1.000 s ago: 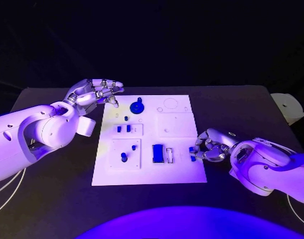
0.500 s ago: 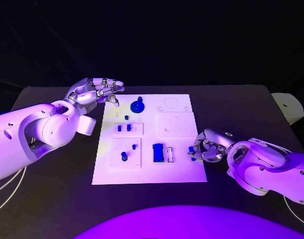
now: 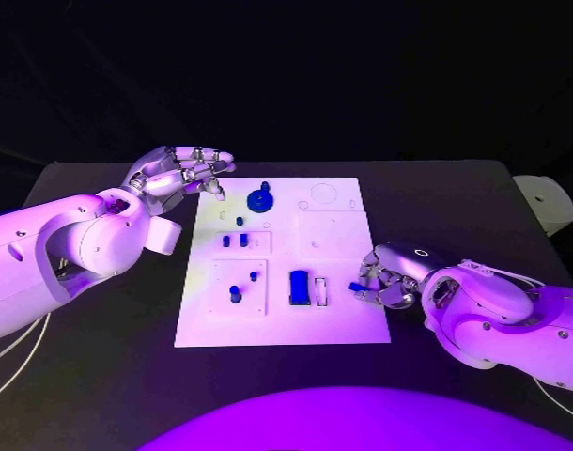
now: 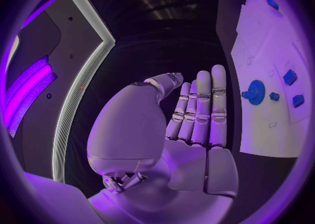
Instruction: Assemble the parts on the task board
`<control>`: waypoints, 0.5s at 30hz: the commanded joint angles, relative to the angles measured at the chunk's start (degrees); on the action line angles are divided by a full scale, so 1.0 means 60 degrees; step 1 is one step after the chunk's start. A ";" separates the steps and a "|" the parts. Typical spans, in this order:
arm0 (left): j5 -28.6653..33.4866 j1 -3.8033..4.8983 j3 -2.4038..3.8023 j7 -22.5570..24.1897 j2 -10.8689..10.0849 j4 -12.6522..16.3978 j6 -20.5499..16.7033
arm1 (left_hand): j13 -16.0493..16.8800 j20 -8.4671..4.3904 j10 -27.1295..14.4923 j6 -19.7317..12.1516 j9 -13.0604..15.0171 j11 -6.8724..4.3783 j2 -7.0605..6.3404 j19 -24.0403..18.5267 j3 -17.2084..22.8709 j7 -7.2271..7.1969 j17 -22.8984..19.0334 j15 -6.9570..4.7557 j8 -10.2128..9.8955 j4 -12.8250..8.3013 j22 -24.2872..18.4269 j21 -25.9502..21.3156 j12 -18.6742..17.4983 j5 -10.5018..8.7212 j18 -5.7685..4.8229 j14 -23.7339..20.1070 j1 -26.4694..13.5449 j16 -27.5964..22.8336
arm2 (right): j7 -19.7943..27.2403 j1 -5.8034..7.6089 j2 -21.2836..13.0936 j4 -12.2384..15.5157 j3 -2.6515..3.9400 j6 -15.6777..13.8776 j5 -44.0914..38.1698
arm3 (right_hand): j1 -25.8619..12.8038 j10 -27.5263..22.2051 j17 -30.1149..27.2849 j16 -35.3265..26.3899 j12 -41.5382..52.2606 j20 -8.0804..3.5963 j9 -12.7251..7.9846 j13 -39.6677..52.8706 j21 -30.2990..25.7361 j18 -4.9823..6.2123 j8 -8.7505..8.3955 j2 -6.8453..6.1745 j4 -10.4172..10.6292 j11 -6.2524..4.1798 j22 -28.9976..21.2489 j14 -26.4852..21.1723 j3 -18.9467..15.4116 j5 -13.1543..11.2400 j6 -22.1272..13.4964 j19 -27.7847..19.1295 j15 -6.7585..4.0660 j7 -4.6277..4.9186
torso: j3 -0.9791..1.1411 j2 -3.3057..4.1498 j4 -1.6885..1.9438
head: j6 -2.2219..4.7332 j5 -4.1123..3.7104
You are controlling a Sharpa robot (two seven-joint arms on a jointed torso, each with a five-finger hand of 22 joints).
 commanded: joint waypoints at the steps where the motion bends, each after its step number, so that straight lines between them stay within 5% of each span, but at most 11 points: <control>1: -0.0040 0.0005 0.0006 0.0028 0.0005 0.0037 0.0170 | -0.0015 -0.0023 -0.0048 0.0047 -0.0011 -0.0010 0.0021 -0.0063 -0.0008 -0.0008 -0.0012 -0.0009 0.0061 -0.0045 0.0010 0.0045 0.0028 0.0006 0.0137 -0.0058 -0.0046 -0.0009 | -0.0317 -0.0133 0.0026 -0.0108 -0.0112 0.0924 -0.0462 | 0.0237 0.0458 0.1735 -0.0024 -0.0025 -0.0045 -0.0165 0.1807 0.0015 -0.0093 0.0023 0.0178 -0.0113 -0.0073 0.2261 0.0857 0.0461 0.0372 0.0111 0.0734 -0.0086 -0.0023 | 0.0002 0.0000 -0.0001 | -0.0009 -0.0009; 7: -0.0046 0.0005 0.0006 0.0022 -0.0001 0.0042 0.0162 | -0.0016 -0.0024 -0.0046 0.0050 -0.0011 -0.0012 0.0025 -0.0064 -0.0002 -0.0009 -0.0015 -0.0011 0.0065 -0.0052 0.0011 0.0046 0.0033 0.0007 0.0139 -0.0059 -0.0040 -0.0008 | -0.0322 -0.0135 0.0029 -0.0035 -0.0111 0.0453 -0.0196 | -0.0217 0.0500 0.1802 -0.0003 0.0018 -0.0069 -0.0094 0.1842 0.0095 -0.0108 0.0051 0.0379 0.0032 -0.0101 0.2281 0.0871 0.1178 0.0917 0.0071 0.0761 -0.0109 -0.0054 | 0.0003 -0.0005 0.0006 | 0.0006 0.0006; 15: -0.0048 0.0005 0.0005 0.0017 -0.0002 0.0037 0.0141 | -0.0016 -0.0024 -0.0046 0.0050 -0.0011 -0.0012 0.0025 -0.0064 -0.0002 -0.0009 -0.0015 -0.0011 0.0065 -0.0052 0.0011 0.0046 0.0033 0.0007 0.0139 -0.0059 -0.0040 -0.0008 | -0.0287 -0.0043 -0.0030 0.0307 -0.0091 -0.0393 0.0729 | -0.0564 0.0546 0.1843 0.0011 0.0079 -0.0081 0.0053 0.1887 0.0175 -0.0123 0.0160 0.0376 -0.0009 -0.0103 0.2301 0.0881 0.1718 0.1065 0.0017 0.0785 -0.0118 -0.0055 | -0.0002 -0.0007 -0.0001 | 0.0010 0.0015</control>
